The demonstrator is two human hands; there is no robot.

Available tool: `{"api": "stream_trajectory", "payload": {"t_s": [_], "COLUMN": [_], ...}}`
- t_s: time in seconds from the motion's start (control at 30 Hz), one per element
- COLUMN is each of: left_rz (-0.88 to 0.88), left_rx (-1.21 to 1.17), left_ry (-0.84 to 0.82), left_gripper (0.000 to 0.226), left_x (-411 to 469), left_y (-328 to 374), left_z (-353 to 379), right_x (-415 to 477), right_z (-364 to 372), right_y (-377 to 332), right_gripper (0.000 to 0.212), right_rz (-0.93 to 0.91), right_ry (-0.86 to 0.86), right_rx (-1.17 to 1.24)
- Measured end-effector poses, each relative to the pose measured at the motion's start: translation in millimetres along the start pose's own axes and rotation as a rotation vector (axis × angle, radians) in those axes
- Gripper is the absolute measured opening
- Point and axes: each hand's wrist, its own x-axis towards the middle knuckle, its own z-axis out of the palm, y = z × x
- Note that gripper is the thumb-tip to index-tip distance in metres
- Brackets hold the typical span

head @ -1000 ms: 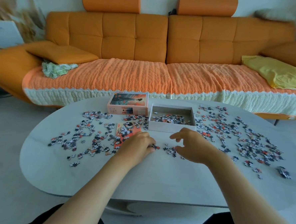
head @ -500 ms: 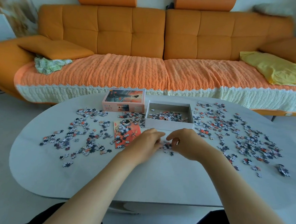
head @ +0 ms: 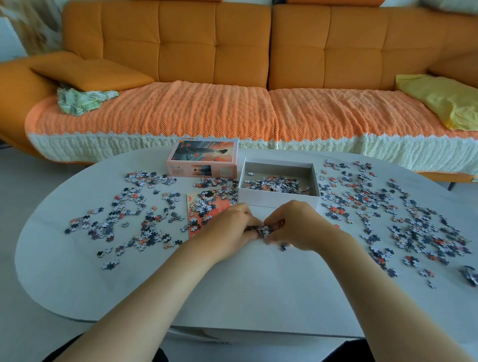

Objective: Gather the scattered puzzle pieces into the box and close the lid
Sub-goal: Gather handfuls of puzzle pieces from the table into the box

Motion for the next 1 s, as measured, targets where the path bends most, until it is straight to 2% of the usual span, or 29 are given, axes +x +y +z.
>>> {"api": "stream_trajectory", "payload": {"t_s": [0.17, 0.37, 0.57, 0.67, 0.77, 0.87, 0.93, 1.0], "left_rz": [-0.028, -0.044, -0.124, -0.137, -0.117, -0.107, -0.082, -0.040], "left_rx": [-0.056, -0.115, -0.268, -0.340, -0.402, -0.386, -0.326, -0.247], "left_ry": [0.022, 0.068, 0.100, 0.175, 0.289, 0.413, 0.474, 0.459], "left_gripper": [0.026, 0.018, 0.014, 0.013, 0.013, 0.013, 0.010, 0.012], "left_x": [1, 4, 13, 27, 48, 68, 79, 85], "left_y": [2, 5, -1, 2, 3, 4, 3, -1], "left_z": [-1, -2, -4, -11, -22, -28, -26, -20], "right_x": [4, 11, 19, 24, 34, 46, 53, 60], "right_z": [2, 2, -5, -17, -26, -29, -28, -23], "right_y": [-4, -5, -2, -2, 0, 3, 6, 13], "right_gripper": [0.026, 0.013, 0.008, 0.008, 0.004, 0.011, 0.017, 0.021], "right_rz": [0.045, 0.018, 0.023, -0.005, -0.053, -0.085, -0.068, -0.049], "right_ry": [0.031, 0.025, -0.021, 0.083, 0.323, 0.498, 0.528, 0.467], "right_rx": [0.033, -0.050, 0.131, 0.170, 0.160, 0.120, 0.012, -0.095]}}
